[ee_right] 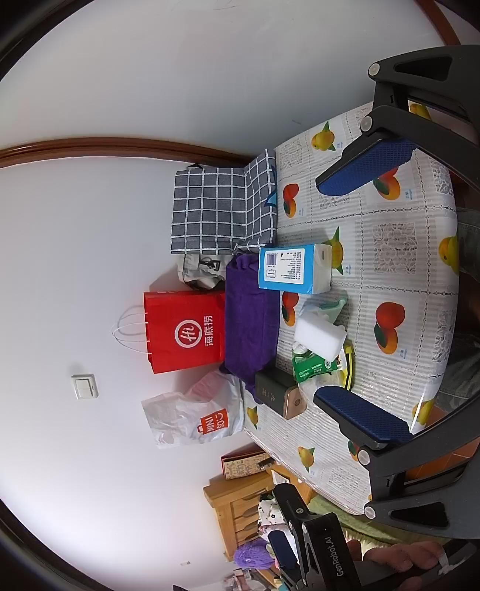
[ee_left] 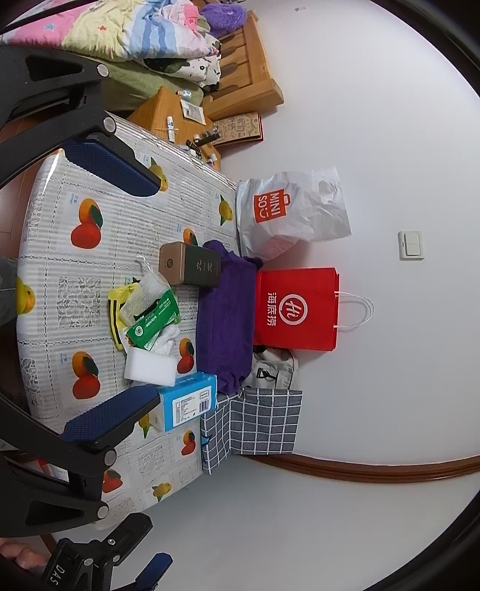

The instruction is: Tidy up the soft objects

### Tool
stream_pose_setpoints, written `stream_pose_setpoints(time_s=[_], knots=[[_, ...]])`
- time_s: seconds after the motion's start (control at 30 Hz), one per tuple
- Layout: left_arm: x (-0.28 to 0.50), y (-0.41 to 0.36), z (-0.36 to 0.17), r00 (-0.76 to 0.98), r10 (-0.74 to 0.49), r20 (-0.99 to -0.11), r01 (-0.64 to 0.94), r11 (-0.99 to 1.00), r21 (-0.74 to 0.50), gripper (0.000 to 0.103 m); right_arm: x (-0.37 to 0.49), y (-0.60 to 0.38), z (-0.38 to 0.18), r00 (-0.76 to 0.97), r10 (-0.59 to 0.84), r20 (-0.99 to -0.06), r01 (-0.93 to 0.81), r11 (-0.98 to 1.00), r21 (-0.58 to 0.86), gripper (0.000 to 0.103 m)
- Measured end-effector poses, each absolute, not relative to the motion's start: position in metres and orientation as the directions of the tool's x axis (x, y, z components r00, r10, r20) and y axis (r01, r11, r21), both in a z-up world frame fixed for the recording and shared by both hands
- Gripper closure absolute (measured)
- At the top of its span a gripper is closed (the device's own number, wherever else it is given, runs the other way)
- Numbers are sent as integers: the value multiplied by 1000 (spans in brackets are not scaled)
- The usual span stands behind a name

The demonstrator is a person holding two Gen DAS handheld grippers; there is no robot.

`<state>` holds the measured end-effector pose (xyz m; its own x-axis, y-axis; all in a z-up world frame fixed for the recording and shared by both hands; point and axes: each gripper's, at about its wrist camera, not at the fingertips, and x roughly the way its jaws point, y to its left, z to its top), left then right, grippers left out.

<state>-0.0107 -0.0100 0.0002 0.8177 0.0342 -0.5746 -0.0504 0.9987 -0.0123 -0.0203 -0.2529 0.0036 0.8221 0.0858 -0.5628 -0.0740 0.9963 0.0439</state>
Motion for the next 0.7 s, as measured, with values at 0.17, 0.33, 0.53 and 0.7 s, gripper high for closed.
stream_pose_setpoints(time_s=[0.17,0.33,0.53,0.7], knots=[[-4,-11,-3,814,29,-581,-43,999,-9,0,-19,-253,2,820,86,-566,-75,996,43,1],[11,-10,-13,800,42,-599,-52,999,2,0,-9,-253,-7,814,87,-575,-75,996,44,1],[34,-1,-38,769,47,-638,-65,998,-5,0,16,-250,-32,781,95,-618,-77,995,56,1],[57,22,-64,725,67,-685,-111,994,-19,0,41,-244,-59,742,98,-663,-81,995,57,1]])
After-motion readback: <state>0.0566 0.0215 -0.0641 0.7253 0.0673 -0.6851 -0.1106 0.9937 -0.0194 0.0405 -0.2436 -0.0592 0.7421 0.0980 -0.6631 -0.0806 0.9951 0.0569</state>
